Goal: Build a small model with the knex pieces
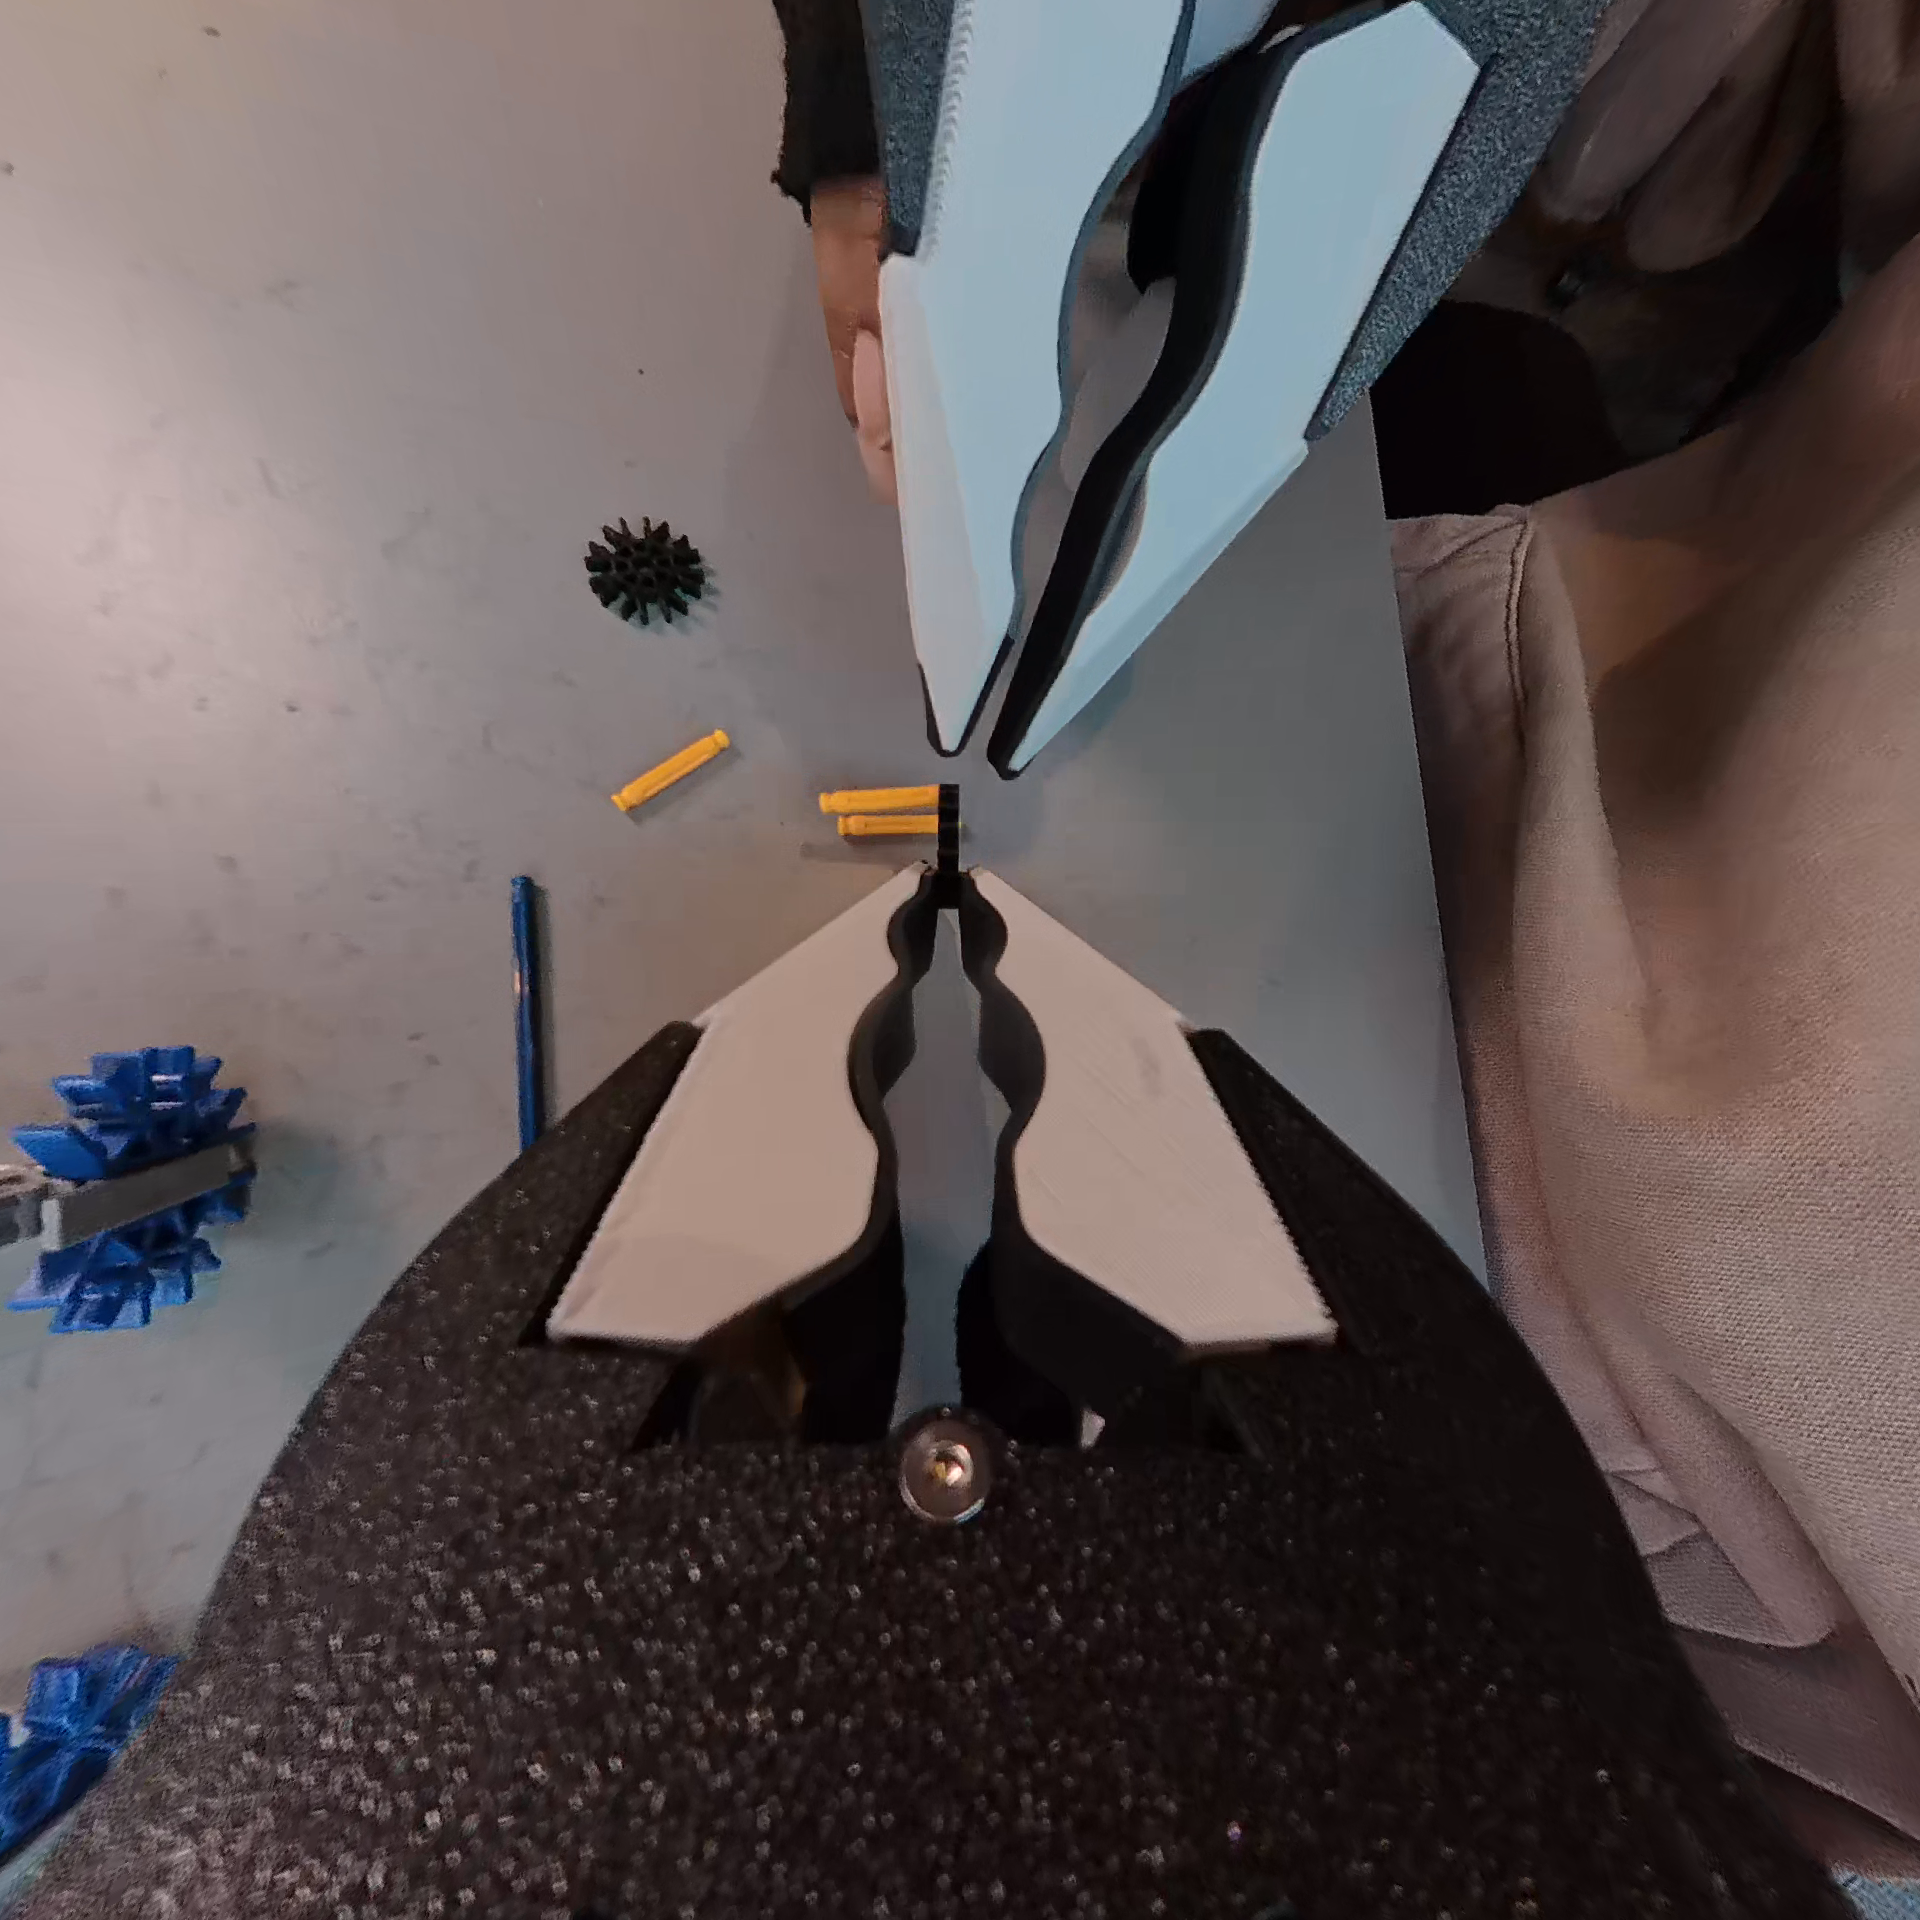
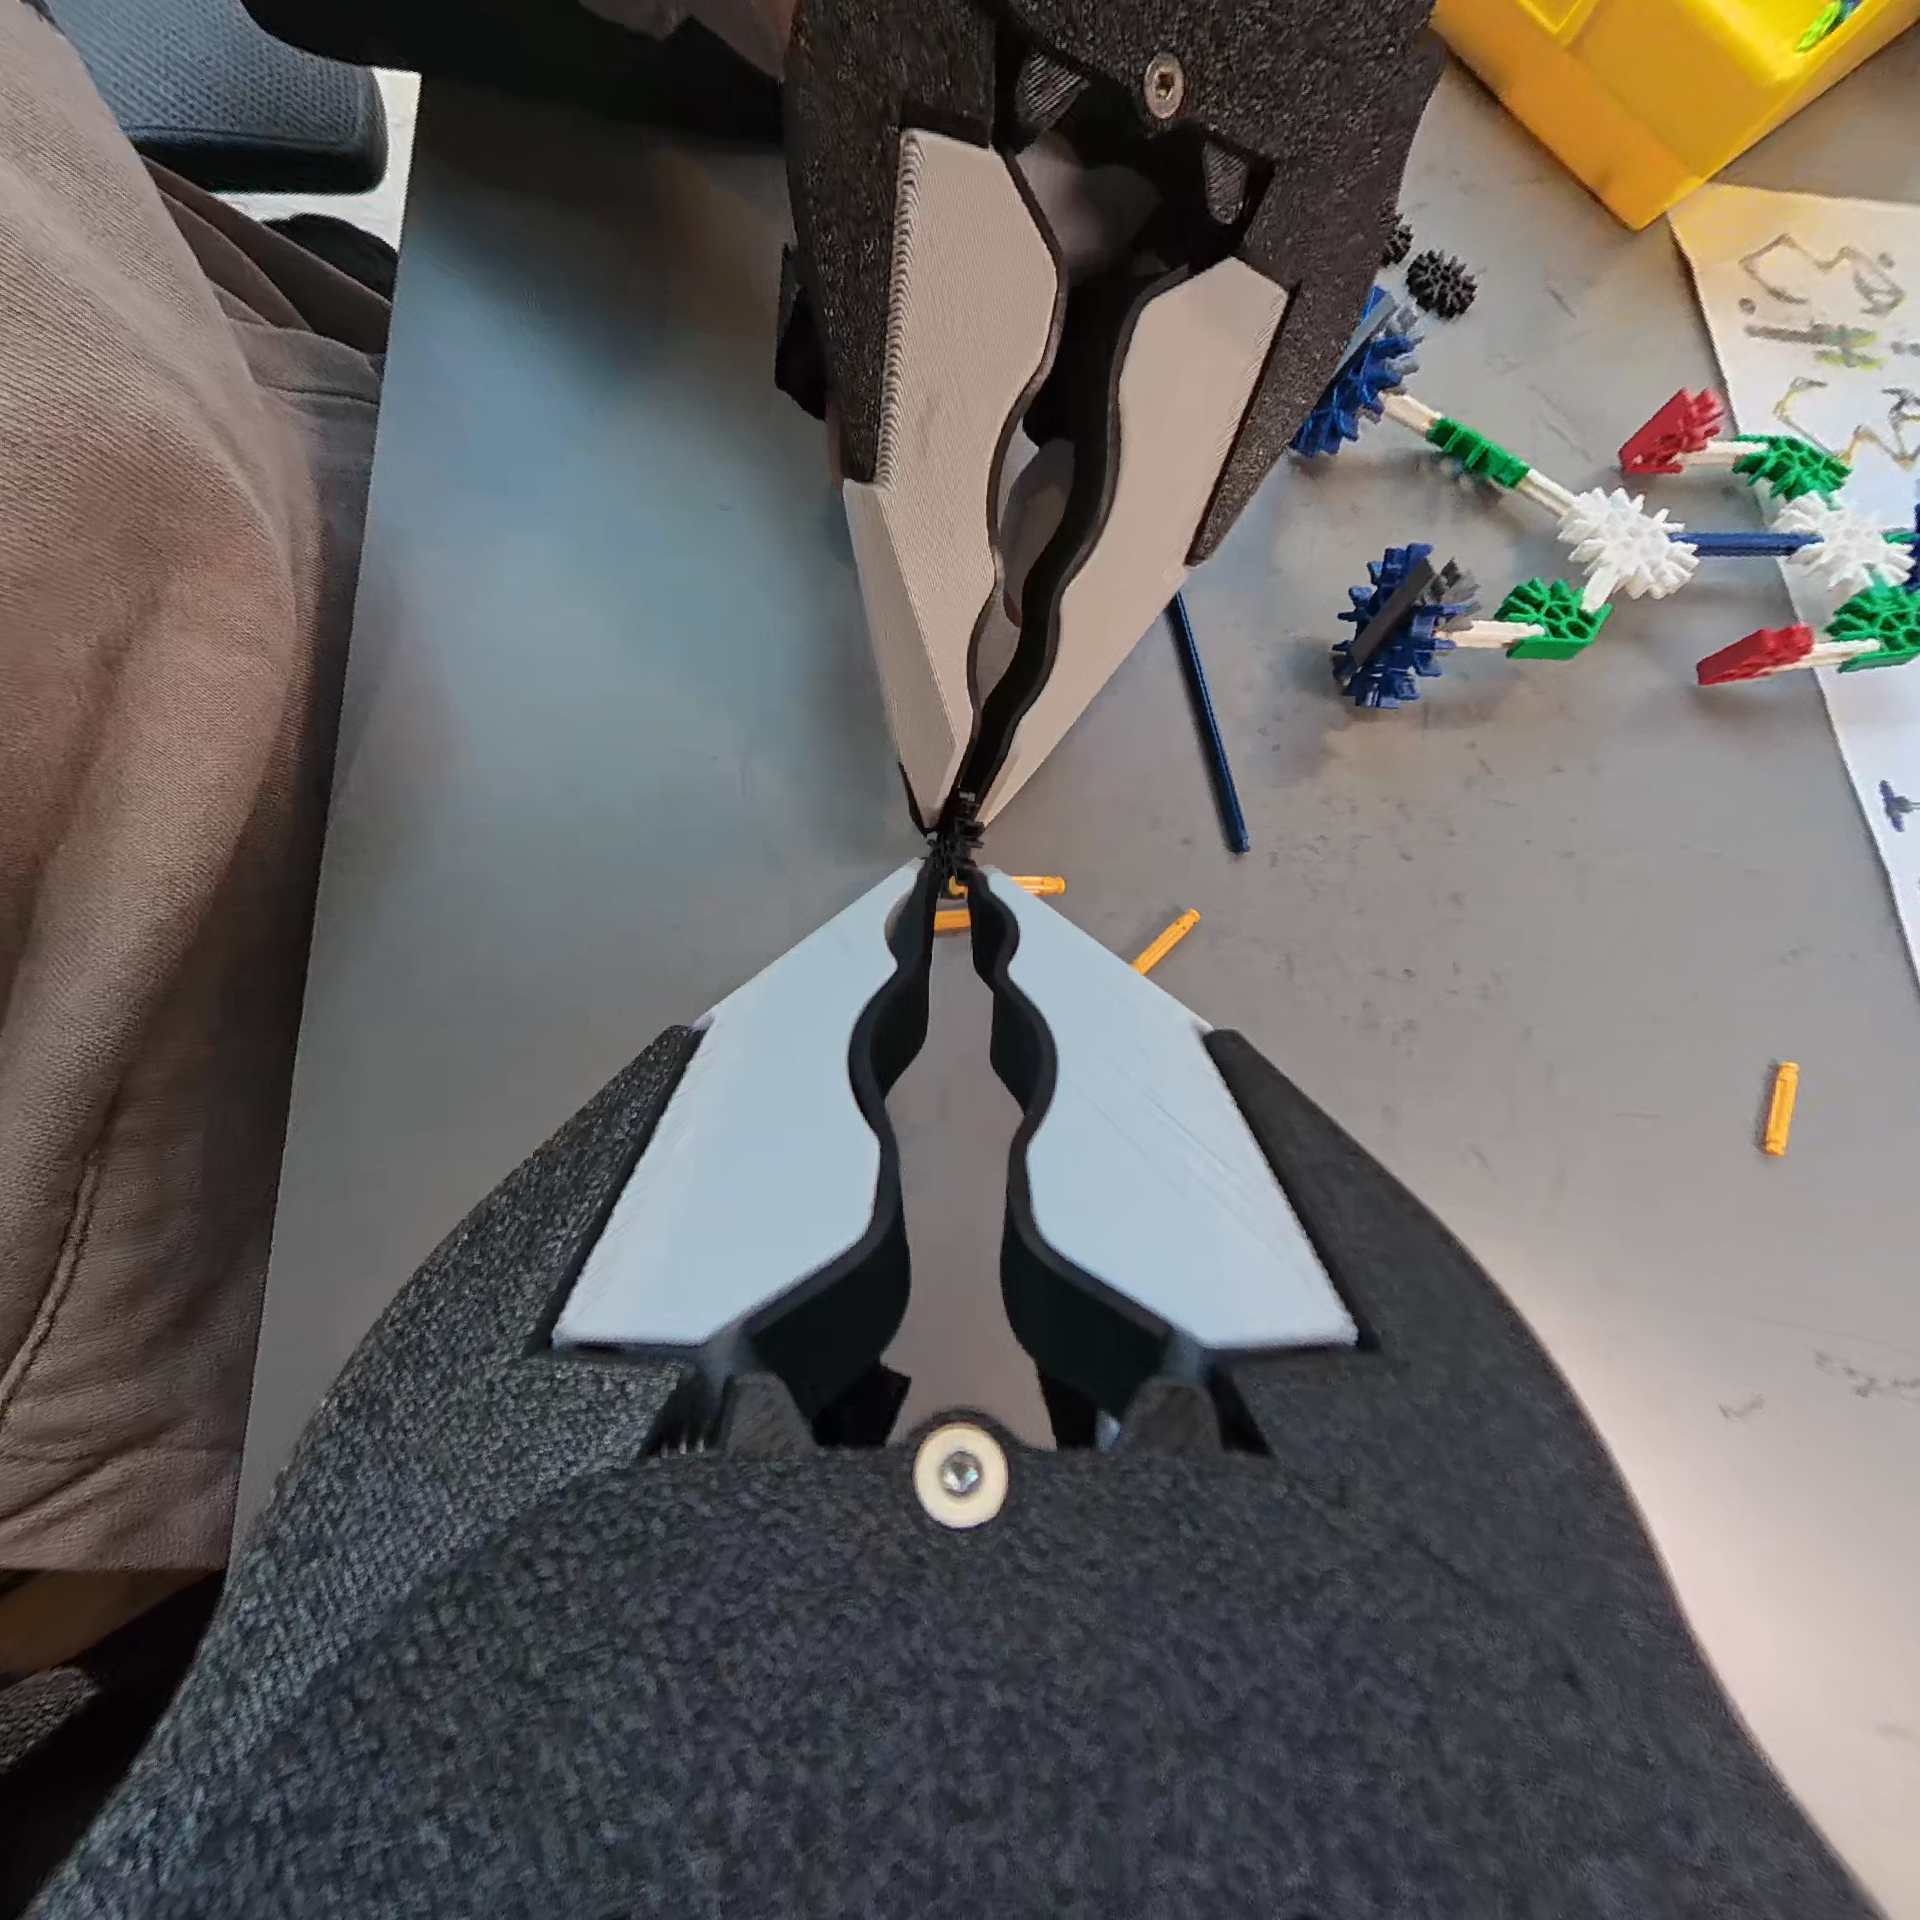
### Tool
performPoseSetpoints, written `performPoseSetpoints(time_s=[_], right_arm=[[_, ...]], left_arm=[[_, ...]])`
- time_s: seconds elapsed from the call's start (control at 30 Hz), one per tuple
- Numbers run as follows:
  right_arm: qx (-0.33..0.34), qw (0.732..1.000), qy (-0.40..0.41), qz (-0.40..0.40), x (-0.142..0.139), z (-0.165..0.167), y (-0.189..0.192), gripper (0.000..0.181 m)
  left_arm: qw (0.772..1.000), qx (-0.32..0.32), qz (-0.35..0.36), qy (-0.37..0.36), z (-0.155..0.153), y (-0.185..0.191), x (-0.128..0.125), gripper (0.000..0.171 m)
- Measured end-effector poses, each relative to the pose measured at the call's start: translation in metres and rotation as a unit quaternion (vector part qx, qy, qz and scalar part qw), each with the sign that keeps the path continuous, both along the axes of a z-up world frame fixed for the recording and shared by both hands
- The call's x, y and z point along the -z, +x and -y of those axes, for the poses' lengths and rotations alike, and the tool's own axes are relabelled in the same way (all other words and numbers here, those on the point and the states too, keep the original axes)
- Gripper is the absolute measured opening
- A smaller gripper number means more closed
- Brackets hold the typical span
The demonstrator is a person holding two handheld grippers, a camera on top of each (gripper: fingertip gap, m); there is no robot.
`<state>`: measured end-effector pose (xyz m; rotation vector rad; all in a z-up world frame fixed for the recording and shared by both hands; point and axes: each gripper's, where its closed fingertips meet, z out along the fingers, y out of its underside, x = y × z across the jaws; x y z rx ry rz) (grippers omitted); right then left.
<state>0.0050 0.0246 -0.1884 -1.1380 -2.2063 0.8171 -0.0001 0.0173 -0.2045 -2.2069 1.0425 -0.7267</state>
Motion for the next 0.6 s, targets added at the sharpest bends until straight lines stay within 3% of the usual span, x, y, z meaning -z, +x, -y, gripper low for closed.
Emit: performPoseSetpoints(time_s=[0.6], right_arm=[[-0.035, 0.999, 0.001, 0.037, 0.0058, -0.0029, -0.0009, 0.002]], left_arm=[[0.999, -0.002, -0.045, 0.012, -0.0039, 0.0057, -0.0003, 0.002]])
